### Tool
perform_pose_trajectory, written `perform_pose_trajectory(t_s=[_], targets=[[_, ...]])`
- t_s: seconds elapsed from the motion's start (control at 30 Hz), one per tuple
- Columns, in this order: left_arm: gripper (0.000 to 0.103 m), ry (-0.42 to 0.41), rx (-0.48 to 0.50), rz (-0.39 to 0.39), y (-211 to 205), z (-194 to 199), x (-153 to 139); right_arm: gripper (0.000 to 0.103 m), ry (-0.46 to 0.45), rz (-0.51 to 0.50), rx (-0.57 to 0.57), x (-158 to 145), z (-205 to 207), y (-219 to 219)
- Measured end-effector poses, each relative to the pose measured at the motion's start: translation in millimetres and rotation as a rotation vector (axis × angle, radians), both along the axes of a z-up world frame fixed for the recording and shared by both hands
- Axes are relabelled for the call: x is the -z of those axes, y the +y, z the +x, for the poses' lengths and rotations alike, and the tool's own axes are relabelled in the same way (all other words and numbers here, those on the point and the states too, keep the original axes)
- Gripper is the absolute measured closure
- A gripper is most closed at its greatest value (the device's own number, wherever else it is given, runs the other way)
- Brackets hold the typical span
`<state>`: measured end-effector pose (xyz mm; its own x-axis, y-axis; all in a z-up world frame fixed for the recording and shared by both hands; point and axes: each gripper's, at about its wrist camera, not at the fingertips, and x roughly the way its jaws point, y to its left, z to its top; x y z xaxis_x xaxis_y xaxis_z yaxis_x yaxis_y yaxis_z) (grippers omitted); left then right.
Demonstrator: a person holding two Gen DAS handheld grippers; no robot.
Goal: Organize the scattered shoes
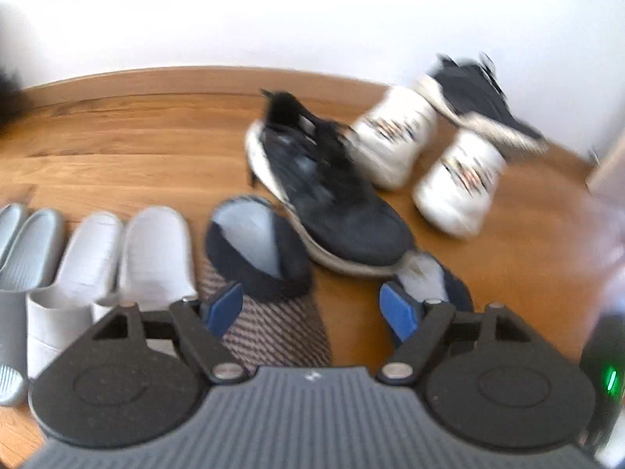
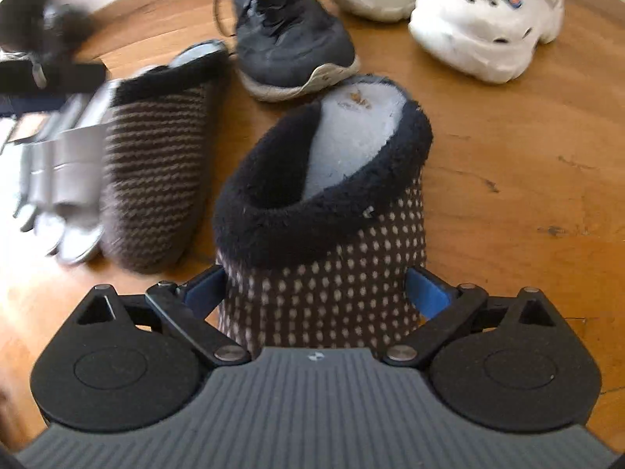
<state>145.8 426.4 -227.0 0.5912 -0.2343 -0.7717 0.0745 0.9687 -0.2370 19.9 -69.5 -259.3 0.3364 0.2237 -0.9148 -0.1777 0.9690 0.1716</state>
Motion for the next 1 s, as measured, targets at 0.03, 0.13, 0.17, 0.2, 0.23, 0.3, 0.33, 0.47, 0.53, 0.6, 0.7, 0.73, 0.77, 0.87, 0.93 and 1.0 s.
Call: perform_pose_trajectory(t_s=[0.03, 0.13, 0.17, 0.2, 0.23, 0.3, 0.33, 0.47, 0.53, 0.6, 0.7, 0.73, 0.77, 0.87, 0.93, 1.0], targets=[[0.027, 0.005, -0.012, -0.016, 5.3, 0.6, -0.4, 0.03, -0.01, -0.002, -0.003, -0.8, -0.3, 2.7], [0.027, 0.01, 0.0, -0.011, 9.4, -6.2, 0.2, 0.056, -0.095, 0.037, -0.131, -8.7, 2.0, 14.3], [0.027, 0.014, 0.01, -0.004, 10.6, -9.8, 1.2, 0.057, -0.093, 0.046, -0.141, -8.0, 9.0, 12.7], [0.027, 0.021, 0.016, -0.003, 10.0, -10.6, 3.1, 0.057, -0.081, 0.059, -0.136, -6.8, 16.6, 9.3], [0.027, 0.028, 0.021, -0.003, 9.2, -11.3, 5.1, 0.059, -0.078, 0.066, -0.129, -6.2, 22.0, 5.9], [0.027, 0.043, 0.033, -0.002, 7.7, -12.5, 9.0, 0.058, -0.074, 0.07, -0.112, -6.1, 34.1, -2.0], [0.027, 0.047, 0.036, -0.004, 8.6, -13.4, 10.2, 0.053, -0.067, 0.07, -0.105, -6.6, 37.8, -4.0], [0.027, 0.061, 0.052, -0.022, 15.8, -19.1, 7.9, 0.036, -0.019, 0.115, -0.042, -32.3, 54.0, -24.0], [0.026, 0.062, 0.057, -0.03, 17.6, -22.0, 6.5, 0.028, -0.103, 0.106, -0.092, -52.2, 56.0, -25.1], [0.026, 0.064, 0.062, -0.036, 19.2, -24.7, 5.3, 0.021, -0.191, 0.104, -0.133, -64.7, 67.0, -25.6], [0.026, 0.088, 0.065, -0.058, 16.0, -24.8, 8.9, 0.021, -0.236, 0.078, -0.112, -62.6, 106.5, -25.8], [0.026, 0.092, 0.069, -0.063, 14.5, -25.1, 9.3, 0.025, -0.221, 0.086, -0.11, -58.5, 118.5, -24.5], [0.026, 0.095, 0.073, -0.067, 13.0, -25.3, 9.6, 0.026, -0.184, 0.085, -0.111, -50.3, 136.0, -20.0], [0.025, 0.099, 0.084, -0.083, 9.8, -26.7, 9.6, 0.034, -0.131, 0.054, -0.105, -28.2, 172.2, -4.4], [0.025, 0.1, 0.083, -0.09, 9.6, -27.8, 10.2, 0.044, -0.118, 0.04, -0.114, -15.2, 187.4, 7.3], [0.025, 0.103, 0.073, -0.099, 11.2, -29.3, 12.4, 0.072, -0.075, 0.066, -0.118, -5.2, 199.1, 17.8]])
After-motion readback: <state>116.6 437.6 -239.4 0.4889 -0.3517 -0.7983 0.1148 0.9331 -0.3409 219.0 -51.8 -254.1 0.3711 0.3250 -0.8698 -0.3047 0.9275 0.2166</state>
